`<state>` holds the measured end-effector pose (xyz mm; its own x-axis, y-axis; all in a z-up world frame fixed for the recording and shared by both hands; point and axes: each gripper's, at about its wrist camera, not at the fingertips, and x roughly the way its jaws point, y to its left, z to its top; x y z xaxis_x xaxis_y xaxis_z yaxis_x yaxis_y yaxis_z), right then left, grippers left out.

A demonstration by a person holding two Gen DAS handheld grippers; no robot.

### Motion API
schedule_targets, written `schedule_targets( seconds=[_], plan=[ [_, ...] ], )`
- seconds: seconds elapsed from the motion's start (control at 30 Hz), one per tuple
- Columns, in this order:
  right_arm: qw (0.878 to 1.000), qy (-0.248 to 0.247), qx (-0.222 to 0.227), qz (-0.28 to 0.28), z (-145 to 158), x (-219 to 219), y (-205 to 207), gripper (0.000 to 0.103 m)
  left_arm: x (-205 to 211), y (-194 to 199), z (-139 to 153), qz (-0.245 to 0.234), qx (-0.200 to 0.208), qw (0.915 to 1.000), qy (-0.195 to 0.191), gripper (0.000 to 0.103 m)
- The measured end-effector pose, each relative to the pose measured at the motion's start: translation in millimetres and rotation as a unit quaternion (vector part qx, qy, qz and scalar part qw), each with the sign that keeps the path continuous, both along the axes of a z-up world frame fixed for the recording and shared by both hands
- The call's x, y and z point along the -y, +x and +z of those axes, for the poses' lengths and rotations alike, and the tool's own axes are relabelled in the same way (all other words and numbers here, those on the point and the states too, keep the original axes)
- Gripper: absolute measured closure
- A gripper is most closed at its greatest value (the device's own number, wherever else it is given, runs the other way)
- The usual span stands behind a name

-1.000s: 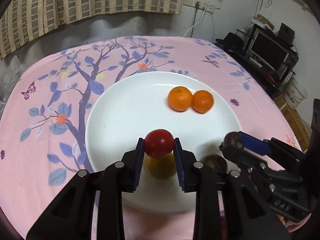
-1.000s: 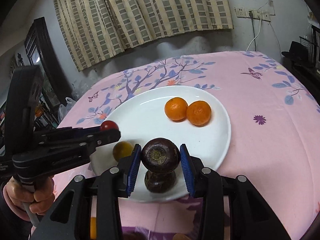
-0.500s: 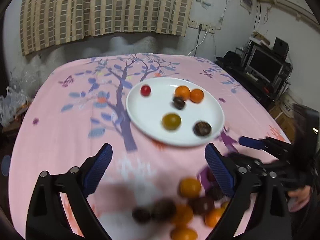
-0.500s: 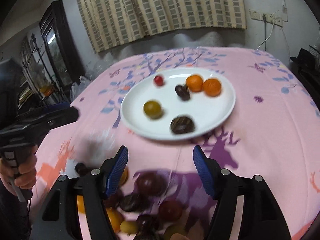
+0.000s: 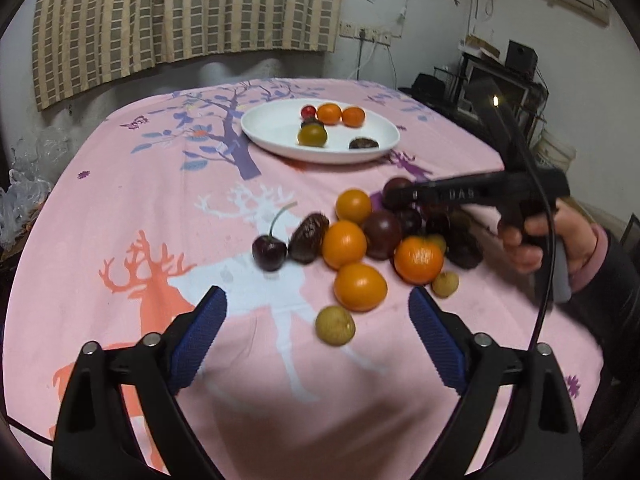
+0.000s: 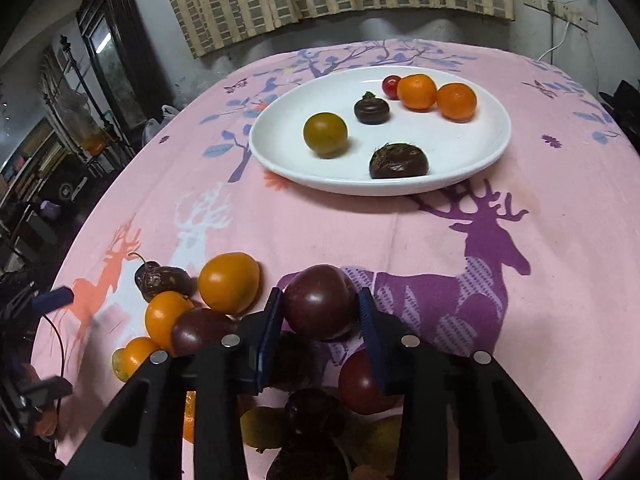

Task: Organize fruits
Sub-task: 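Place a small yellow fruit with the left tool while the right places a dark plum on plate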

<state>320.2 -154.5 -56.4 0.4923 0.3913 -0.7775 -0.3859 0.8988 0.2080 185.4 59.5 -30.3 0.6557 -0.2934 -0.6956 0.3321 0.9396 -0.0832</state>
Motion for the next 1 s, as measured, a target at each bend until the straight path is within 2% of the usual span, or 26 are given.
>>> schedule_targets(
  seconds=[0.1,0.27,0.43,0.6,0.67,0.77,0.87,0.93,1.0],
  plan=[
    [1.0,0.022,0.005,-0.008,8.5,5.9,-5.8,0.065,5.4,2.1,-10.5,-0.019,-0.02,0.9996,0.001,0.036],
    [0.999,0.038,0.02,-0.011,20.2,11.1,-14.8,0.064,17.3,8.9,-25.9,-0.034,-0.044,0.998,0.031,0.051],
    [0.999,0.04,0.032,-0.014,27.5,15.2,-17.8,0.064,22.1,15.4,-33.3,-0.04,-0.058,0.9965,0.045,0.059],
    [0.998,0.048,0.043,-0.017,35.6,19.9,-21.2,0.064,20.7,19.9,-37.0,-0.039,-0.068,0.9959,0.045,0.077],
    [0.997,0.052,0.05,-0.021,40.5,23.6,-24.0,0.064,22.6,18.7,-36.5,-0.041,-0.068,0.9954,0.053,0.077],
    [0.995,0.067,0.065,-0.029,51.7,31.3,-23.6,0.064,18.6,23.8,-22.2,-0.056,-0.072,0.9948,0.045,0.077],
    [0.992,0.08,0.089,-0.047,63.8,40.5,-14.2,0.064,16.0,46.5,12.8,-0.063,-0.049,0.996,0.04,0.077],
    [0.989,0.086,0.101,-0.06,68.6,45.3,-0.6,0.064,20.3,77.7,36.7,-0.059,-0.033,0.9972,0.033,0.077],
    [0.987,0.083,0.108,-0.08,69.9,48.5,23.0,0.064,27.2,113.6,48.8,-0.048,-0.031,0.9983,0.014,0.077]
  ],
)
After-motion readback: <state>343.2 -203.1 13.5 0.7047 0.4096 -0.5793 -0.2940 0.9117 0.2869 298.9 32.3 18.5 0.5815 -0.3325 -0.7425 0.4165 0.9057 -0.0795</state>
